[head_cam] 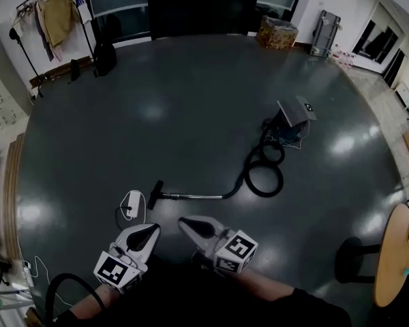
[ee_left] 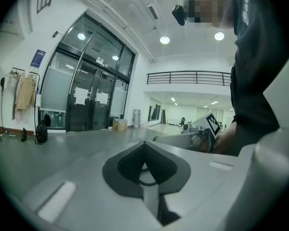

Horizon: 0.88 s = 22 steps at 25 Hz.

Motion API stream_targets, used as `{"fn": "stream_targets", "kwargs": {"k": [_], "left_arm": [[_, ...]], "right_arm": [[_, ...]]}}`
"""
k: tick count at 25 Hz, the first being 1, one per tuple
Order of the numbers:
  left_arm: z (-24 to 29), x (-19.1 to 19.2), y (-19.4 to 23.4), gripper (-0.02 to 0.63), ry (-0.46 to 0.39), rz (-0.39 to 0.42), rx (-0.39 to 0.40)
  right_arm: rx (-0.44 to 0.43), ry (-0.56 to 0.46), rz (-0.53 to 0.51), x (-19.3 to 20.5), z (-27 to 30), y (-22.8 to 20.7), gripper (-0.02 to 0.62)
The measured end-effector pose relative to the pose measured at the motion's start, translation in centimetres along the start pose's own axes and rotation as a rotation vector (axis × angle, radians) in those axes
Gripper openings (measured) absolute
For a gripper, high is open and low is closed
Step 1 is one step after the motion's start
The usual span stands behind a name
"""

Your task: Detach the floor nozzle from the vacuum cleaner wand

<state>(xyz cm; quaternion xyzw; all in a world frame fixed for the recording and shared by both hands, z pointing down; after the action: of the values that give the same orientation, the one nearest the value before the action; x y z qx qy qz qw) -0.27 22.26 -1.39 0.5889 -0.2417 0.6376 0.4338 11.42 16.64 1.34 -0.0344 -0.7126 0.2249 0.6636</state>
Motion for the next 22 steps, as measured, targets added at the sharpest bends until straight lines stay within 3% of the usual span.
{"fn": "stream_targets", "kwargs": {"k": [4, 11, 22], "left_arm": [[-0.3, -0.2, 2.7, 0.002, -0.009, -0.025, -0.012], [-1.1, -0.2, 11.1, 0.002, -0.042, -0.031, 0.005], [-0.5, 3.3, 22.9, 0.002, 0.056, -0.110, 0.024]], "right_arm": [[0.011, 0.024, 0.003, 0.2, 1.9, -0.4, 0.000], [0.090, 0.071, 0.001, 0.7, 8.2, -1.3, 0.000], [0.284, 0.138, 0.002, 4.2, 15.0, -4.7, 0.002]]}}
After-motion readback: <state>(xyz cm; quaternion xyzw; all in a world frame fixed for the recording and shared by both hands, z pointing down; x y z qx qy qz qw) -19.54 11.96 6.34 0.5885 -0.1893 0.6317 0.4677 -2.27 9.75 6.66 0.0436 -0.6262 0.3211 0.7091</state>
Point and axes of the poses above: the fingertips, and each gripper's own axes: z forward along the fingers, y to its left, x out of its underside, the point moved 5 cm from there along -z, backward along the fingers, and after that the axes turned 4 degrees about -z, right-handed, at the moved point
